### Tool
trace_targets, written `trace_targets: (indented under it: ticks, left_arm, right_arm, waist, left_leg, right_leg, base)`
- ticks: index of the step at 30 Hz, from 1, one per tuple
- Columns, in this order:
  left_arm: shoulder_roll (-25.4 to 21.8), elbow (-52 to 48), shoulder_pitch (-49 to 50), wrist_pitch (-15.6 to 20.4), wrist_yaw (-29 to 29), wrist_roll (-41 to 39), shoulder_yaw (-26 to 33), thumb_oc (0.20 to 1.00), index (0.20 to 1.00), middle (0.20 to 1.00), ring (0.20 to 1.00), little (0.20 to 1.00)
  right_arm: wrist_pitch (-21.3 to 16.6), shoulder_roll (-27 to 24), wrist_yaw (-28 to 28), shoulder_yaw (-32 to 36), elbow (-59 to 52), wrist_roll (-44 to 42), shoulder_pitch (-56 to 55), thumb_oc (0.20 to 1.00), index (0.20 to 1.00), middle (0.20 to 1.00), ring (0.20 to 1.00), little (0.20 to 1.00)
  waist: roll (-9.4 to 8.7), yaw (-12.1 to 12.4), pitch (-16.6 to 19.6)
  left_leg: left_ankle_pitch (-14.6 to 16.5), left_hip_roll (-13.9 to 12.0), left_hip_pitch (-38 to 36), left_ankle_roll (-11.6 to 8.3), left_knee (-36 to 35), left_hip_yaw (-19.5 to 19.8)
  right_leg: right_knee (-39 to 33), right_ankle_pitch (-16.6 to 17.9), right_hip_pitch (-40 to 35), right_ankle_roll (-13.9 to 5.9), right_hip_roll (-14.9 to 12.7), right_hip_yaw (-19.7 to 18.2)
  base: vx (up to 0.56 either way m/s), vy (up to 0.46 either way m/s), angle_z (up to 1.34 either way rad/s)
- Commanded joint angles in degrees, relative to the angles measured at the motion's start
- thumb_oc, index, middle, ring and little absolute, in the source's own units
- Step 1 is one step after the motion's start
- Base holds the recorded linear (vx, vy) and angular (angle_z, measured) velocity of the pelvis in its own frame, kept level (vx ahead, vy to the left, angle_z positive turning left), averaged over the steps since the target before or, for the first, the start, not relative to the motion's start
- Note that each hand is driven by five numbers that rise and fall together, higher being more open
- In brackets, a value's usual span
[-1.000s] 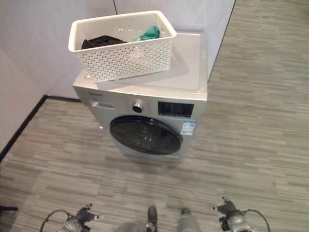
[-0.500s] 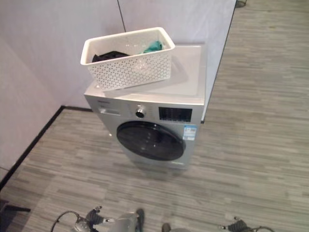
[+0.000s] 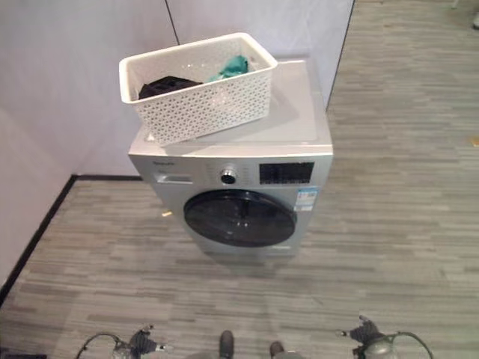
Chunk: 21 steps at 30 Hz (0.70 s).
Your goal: Grab the laundry basket,head to the washer,open it,put in the laundry and shut it.
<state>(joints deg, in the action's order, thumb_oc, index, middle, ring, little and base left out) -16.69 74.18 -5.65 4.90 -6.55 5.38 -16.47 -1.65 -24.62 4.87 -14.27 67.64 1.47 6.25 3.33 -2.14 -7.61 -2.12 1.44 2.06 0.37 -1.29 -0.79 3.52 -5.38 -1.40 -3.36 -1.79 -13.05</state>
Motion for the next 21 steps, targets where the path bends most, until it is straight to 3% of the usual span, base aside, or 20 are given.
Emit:
trace_targets:
  ticks: [1,2,3,4,5,8,17,21]
  left_arm:
    - [-2.7,-0.4,0.2,0.8,-1.9,2.8,1.6,1.0,1.0,1.0,1.0,1.0]
    - [-2.5,-0.4,0.8,0.7,-1.8,3.7,1.3,1.0,1.0,1.0,1.0,1.0]
    - [-2.6,-0.2,1.1,0.7,-1.9,3.7,1.9,1.0,1.0,1.0,1.0,1.0]
    - [-2.6,-0.2,1.1,0.7,-1.9,3.7,1.9,1.0,1.0,1.0,1.0,1.0]
    - [-3.0,0.3,1.3,0.7,-1.8,3.5,2.4,1.0,1.0,1.0,1.0,1.0]
    - [-3.3,2.0,0.6,0.1,-2.3,4.1,2.6,1.0,1.0,1.0,1.0,1.0]
    - [-0.5,0.9,2.3,1.0,-3.3,1.3,4.1,1.0,1.0,1.0,1.0,1.0]
    - [0.2,1.8,3.1,1.0,-3.4,0.8,5.4,1.0,1.0,1.0,1.0,1.0]
  right_arm:
    - [-0.9,-0.8,1.5,-1.4,-3.2,2.3,1.2,1.0,1.0,1.0,1.0,1.0]
    - [-1.2,-0.6,1.8,-2.4,-6.1,3.3,2.2,1.0,1.0,1.0,1.0,1.0]
    - [-1.6,-0.7,1.8,-2.7,-6.8,3.4,2.2,1.0,1.0,1.0,1.0,1.0]
    - [-1.6,-0.7,1.8,-2.7,-6.8,3.4,2.2,1.0,1.0,1.0,1.0,1.0]
    - [-1.8,-0.9,2.3,-3.7,-9.2,4.1,2.6,1.0,1.0,1.0,1.0,1.0]
    - [-2.1,-0.6,2.6,-3.7,-10.6,3.6,1.5,1.0,1.0,1.0,1.0,1.0]
    - [-2.6,-2.8,5.7,3.1,-12.5,1.3,-2.9,1.0,1.0,1.0,1.0,1.0]
    - [-4.0,-4.1,5.5,5.9,-15.2,-1.6,-3.8,1.0,1.0,1.0,1.0,1.0]
  waist:
    - [-2.63,1.9,1.8]
    - [-2.6,2.5,1.4]
    - [-3.0,2.5,1.3]
    - [-3.0,2.5,1.3]
    - [-3.95,2.1,1.3]
    - [-4.68,1.3,1.1]
    - [-5.19,1.1,3.1]
    - [-5.33,1.0,4.0]
  left_leg:
    - [6.2,0.2,6.4,0.33,11.0,-0.7]
    - [6.5,-0.3,6.0,0.43,11.1,-1.7]
    - [6.7,-0.2,5.5,0.47,10.9,-2.4]
    - [6.7,-0.2,5.5,0.47,10.9,-2.4]
    - [6.9,0.6,4.2,0.89,9.6,-2.0]
    - [6.5,0.7,3.5,0.94,9.1,0.1]
    - [5.7,0.5,1.1,0.29,5.7,2.1]
    - [5.5,-0.1,0.5,0.14,4.2,1.2]
  right_leg:
    - [-1.8,4.9,1.8,-6.64,-4.7,0.7]
    - [0.7,4.8,3.9,-6.5,-4.2,4.9]
    - [0.3,5.0,4.3,-6.14,-3.1,6.6]
    - [0.2,5.0,4.3,-6.14,-3.1,6.6]
    - [-2.6,6.3,5.6,-5.23,-1.2,6.4]
    - [-3.0,7.1,5.1,-4.98,0.2,0.6]
    - [-8.5,8.3,1.3,-4.59,-1.0,3.4]
    - [-8.5,8.9,2.4,-5.65,-1.1,3.4]
  base:
    - [-0.04,0.178,-0.46]
    - [-0.05,0.114,-0.69]
    - [-0.05,0.113,-0.89]
    - [0.0,0.06,-0.56]
    - [0.01,0.02,-0.34]
    - [0.03,-0.017,-0.02]
    - [0.06,-0.031,0.25]
    - [0.02,-0.01,0.11]
